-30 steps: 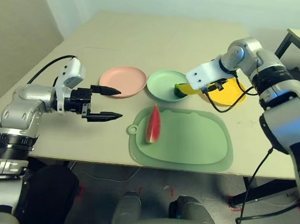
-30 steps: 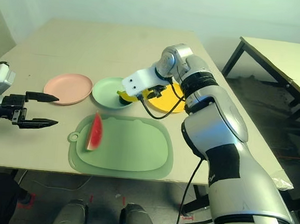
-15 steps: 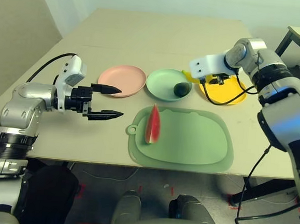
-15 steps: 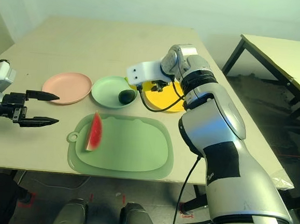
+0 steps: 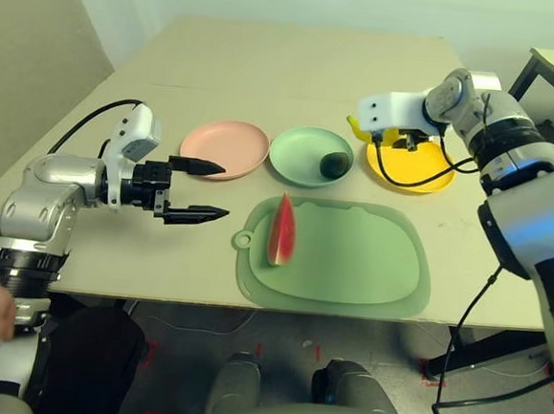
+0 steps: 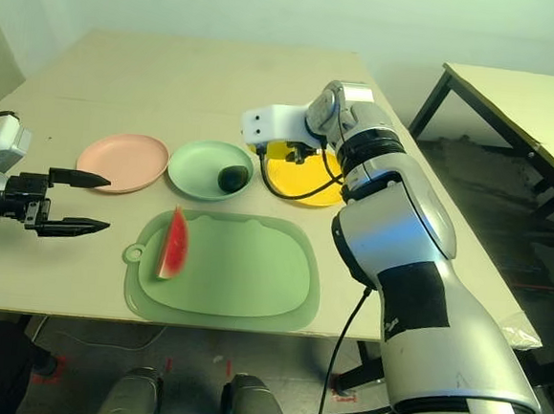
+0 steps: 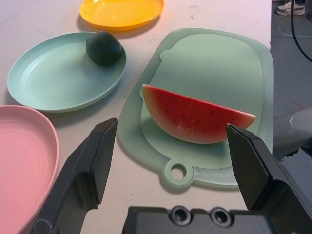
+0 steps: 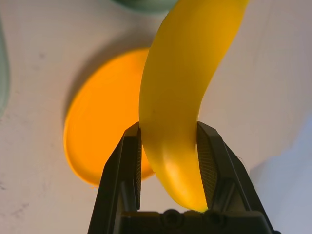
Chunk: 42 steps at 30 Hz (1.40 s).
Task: Place the fruits into color-matched plates.
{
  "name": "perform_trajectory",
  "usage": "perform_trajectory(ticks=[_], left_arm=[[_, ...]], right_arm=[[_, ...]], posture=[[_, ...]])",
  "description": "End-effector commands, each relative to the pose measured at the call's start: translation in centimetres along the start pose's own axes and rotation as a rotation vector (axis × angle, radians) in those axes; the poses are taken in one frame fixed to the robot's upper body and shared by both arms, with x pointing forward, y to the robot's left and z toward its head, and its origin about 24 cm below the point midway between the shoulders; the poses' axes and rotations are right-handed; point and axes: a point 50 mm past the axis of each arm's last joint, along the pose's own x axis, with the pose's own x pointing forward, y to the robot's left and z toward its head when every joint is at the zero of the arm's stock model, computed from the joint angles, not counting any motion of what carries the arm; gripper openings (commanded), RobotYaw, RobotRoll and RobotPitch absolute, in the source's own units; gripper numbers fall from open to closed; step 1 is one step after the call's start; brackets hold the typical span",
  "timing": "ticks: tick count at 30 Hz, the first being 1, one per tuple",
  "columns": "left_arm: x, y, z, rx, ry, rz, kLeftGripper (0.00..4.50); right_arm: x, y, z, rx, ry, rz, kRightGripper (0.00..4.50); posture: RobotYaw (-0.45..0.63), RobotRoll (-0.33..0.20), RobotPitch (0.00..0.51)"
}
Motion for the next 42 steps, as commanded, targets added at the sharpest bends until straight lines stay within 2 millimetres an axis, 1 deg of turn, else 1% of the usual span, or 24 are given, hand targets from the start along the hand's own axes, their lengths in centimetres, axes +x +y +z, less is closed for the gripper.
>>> perform_trajectory(ticks=[1, 5, 9, 18, 23, 33, 42], left_arm=[[-0.1, 0.1, 0.2, 0.003, -0.002, 0.02, 4.5], [0.4, 0.5, 0.2, -0.016, -0.02, 0.073, 4.5], [0.7, 0.3, 0.1, -0.016, -0.024, 0.102, 4.5], [1.2, -0.1, -0.6, -0.034, -0.024, 0.103, 4.5], [1.8, -0.3, -0.5, -0.035, -0.028, 0.087, 4.5], [1.8, -0.6, -0.7, -0.041, -0.031, 0.088, 4.5], [1.4, -0.6, -0.5, -0.035, -0.027, 0.101, 4.5]], right_arm=[[0.4, 0.4, -0.9, 0.013, 0.05, -0.001, 1.64], [0.7, 0.8, -1.2, 0.014, 0.07, 0.0, 1.64], [0.9, 1.0, -1.4, 0.018, 0.083, 0.005, 1.64], [1.1, 1.4, -1.7, 0.049, 0.089, 0.04, 1.64], [1.3, 1.7, -1.9, 0.068, 0.091, 0.05, 1.64], [1.6, 2.5, -3.3, 0.106, 0.152, 0.062, 1.64], [2.3, 3.1, -3.3, 0.127, 0.162, 0.071, 1.64]], posture=[[0.11, 0.0, 0.003], [0.11, 0.0, 0.005], [0.11, 0.0, 0.012], [0.1, 0.0, 0.07], [0.09, 0.0, 0.087], [0.09, 0.0, 0.106], [0.12, 0.0, 0.109]])
